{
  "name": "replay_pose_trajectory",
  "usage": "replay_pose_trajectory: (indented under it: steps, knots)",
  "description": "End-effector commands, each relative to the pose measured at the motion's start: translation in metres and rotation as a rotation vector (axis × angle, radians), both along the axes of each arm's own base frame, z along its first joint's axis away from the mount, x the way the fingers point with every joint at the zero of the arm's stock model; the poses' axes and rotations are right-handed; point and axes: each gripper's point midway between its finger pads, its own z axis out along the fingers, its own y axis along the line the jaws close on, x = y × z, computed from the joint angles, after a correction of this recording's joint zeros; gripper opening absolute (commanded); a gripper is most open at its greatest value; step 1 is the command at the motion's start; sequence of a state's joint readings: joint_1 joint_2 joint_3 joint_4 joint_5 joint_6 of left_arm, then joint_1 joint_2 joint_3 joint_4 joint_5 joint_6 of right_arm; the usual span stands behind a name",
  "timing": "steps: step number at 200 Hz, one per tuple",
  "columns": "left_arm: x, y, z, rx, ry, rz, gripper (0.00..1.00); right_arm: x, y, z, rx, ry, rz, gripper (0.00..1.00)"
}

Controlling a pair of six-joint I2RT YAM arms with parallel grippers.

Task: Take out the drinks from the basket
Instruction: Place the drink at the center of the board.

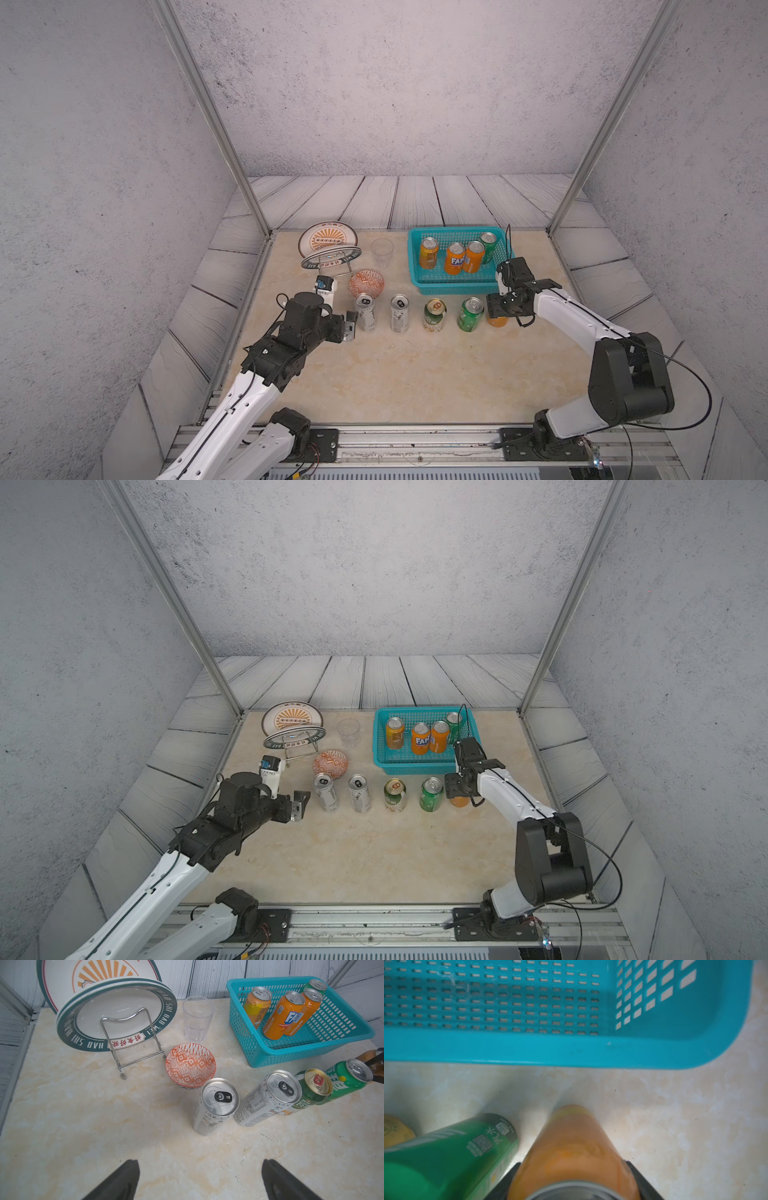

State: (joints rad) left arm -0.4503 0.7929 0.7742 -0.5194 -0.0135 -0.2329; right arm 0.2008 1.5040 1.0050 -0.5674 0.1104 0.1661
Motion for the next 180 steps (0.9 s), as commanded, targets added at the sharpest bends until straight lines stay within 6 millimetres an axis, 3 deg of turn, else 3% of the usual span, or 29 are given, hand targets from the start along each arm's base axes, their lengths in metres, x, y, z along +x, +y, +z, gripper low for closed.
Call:
replay_pose_trajectory:
  steps: [1,96,180]
  knots:
    - [0.002,0.001,0.001,-0.003,-0.007,0.008,0.99,0.009,0.001,0.000,0.019,-0.027,-0.015,0.64]
    - [0.001,0.003,0.001,-0.001,-0.010,0.013,0.99,0.004,0.000,-0.009,0.025,-0.004,-0.020,0.71]
    - [0.000,0.004,0.002,-0.002,-0.012,0.015,0.99,0.001,-0.004,0.013,0.009,-0.045,-0.019,0.82]
